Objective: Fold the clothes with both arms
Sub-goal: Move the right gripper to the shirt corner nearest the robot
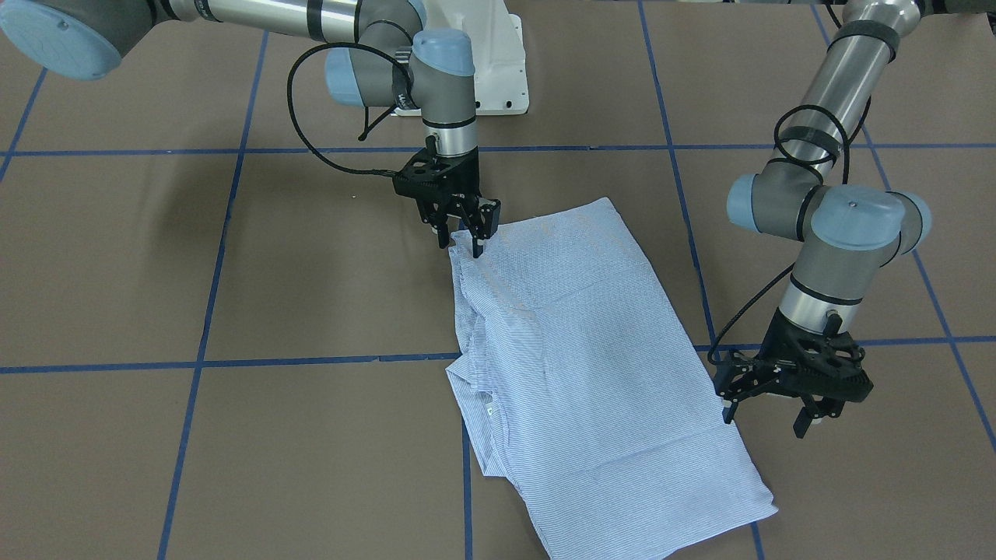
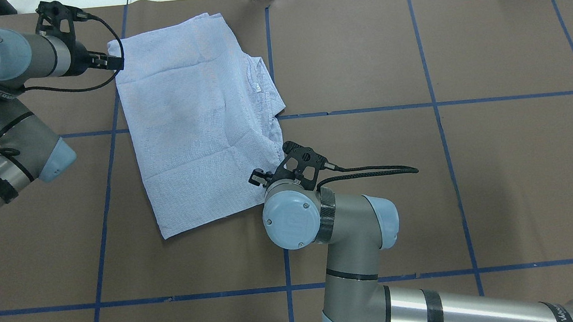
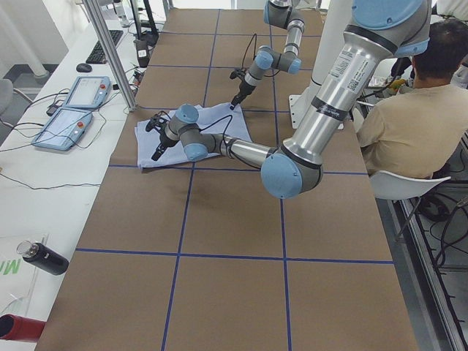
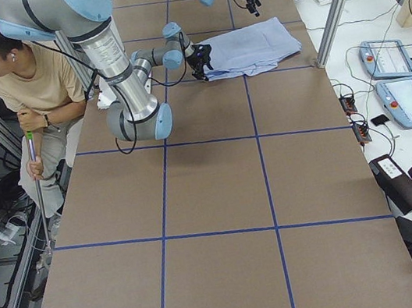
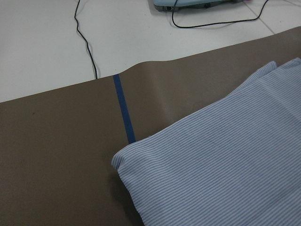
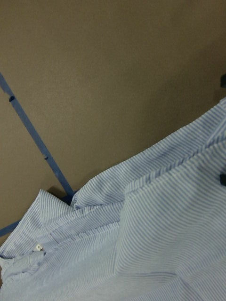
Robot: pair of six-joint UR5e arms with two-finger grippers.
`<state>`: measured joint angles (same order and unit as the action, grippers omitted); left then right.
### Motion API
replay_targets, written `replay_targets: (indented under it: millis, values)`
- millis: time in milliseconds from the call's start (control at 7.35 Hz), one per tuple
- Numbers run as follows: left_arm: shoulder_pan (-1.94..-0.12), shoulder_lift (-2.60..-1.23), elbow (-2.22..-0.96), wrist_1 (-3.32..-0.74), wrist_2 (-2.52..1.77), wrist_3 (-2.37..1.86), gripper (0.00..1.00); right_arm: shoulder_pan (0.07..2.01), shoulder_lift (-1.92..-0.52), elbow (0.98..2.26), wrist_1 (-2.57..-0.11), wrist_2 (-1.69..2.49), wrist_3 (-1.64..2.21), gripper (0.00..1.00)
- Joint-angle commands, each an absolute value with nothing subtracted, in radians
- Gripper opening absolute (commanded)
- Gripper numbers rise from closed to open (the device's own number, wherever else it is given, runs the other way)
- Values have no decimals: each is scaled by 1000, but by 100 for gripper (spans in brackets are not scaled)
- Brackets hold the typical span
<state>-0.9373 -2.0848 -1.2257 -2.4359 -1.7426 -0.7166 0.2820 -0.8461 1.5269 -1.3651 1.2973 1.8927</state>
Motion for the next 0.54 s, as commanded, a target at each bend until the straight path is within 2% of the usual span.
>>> replay_targets:
  millis: [0, 136, 272, 408]
  values:
    - [-937, -2085, -1226, -2436, -1743, -716, 100, 278, -845, 1519, -1365, 1293, 1891, 69]
    - [-939, -2085, -1226, -2436, -1741, -716, 100, 278, -838, 1517, -1365, 1293, 1896, 46]
    - [-937, -2085, -1226, -2436, -1743, -716, 100, 278, -831, 1517, -1365, 1293, 1899, 0]
    - [-937, -2085, -1226, -2436, -1743, -716, 100, 278, -830, 1517, -1367, 1295, 1888, 0]
